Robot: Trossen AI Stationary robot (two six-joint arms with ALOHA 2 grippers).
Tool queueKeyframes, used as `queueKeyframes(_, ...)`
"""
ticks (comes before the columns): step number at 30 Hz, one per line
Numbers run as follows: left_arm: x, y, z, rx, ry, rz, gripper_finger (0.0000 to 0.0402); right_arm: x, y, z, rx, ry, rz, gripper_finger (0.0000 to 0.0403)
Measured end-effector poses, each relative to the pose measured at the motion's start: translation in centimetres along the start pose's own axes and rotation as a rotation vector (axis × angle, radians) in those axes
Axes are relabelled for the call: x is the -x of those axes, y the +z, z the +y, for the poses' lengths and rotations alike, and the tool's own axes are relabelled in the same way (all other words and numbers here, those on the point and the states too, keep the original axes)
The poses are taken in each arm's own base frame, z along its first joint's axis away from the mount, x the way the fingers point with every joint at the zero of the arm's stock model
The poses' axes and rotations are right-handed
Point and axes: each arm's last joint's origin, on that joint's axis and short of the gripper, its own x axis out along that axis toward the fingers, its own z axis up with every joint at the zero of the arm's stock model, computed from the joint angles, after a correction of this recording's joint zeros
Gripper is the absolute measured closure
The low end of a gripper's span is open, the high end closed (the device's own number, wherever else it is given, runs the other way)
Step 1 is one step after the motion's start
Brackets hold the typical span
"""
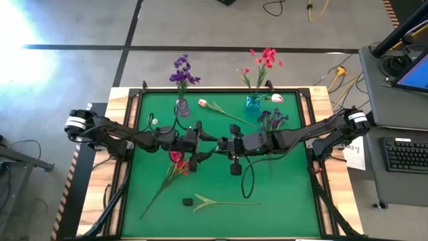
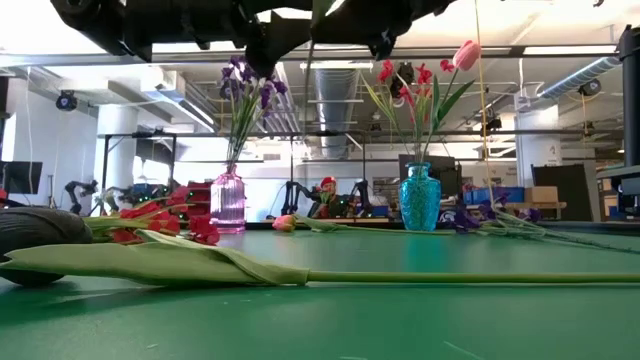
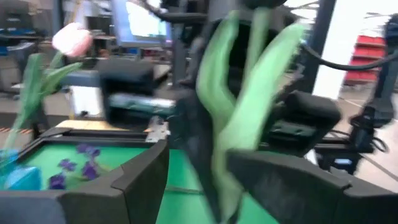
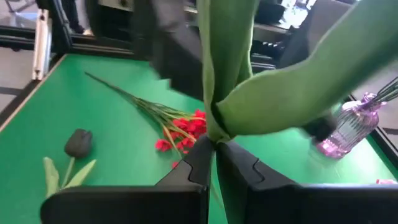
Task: Sort flowers into vase by color
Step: Put the right black flower into the violet vase
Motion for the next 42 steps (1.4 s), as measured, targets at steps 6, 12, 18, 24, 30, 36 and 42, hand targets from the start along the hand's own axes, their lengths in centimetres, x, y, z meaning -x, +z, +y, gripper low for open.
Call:
queueKeyframes(6,0.1,0.0,-0.1,0.009,-0.026,0.020,0.0147,0.6,0.2,-0.1,0.007,0.008,0.002,0.0390)
queueKeyframes(12,0.4,-0.3,-0.2,0.024,-0.066,0.080,0.0147,2.0,1.0,-0.4,0.014,0.006,-0.014,0.0390)
queueKeyframes(18,0.1,0.4,-0.3,0.029,-0.067,0.043,0.0147,2.1,1.3,-0.5,0.027,0.004,-0.036,0.0390)
queueKeyframes(24,-1.4,1.5,-0.3,0.008,-0.064,0.002,0.0155,1.0,0.7,-0.3,0.051,-0.004,-0.028,0.0390)
queueKeyframes(30,-1.7,1.4,-0.3,0.016,-0.057,0.010,0.0224,1.1,0.9,-0.3,0.049,-0.007,-0.038,0.0390)
queueKeyframes(36,-1.5,1.3,-0.1,0.010,-0.004,0.011,0.0344,1.1,0.9,-0.4,0.016,-0.007,-0.043,0.0386)
queueKeyframes(42,-1.4,1.4,0.0,0.007,0.007,0.006,0.0388,1.1,1.1,-0.6,-0.037,-0.012,-0.051,0.0314)
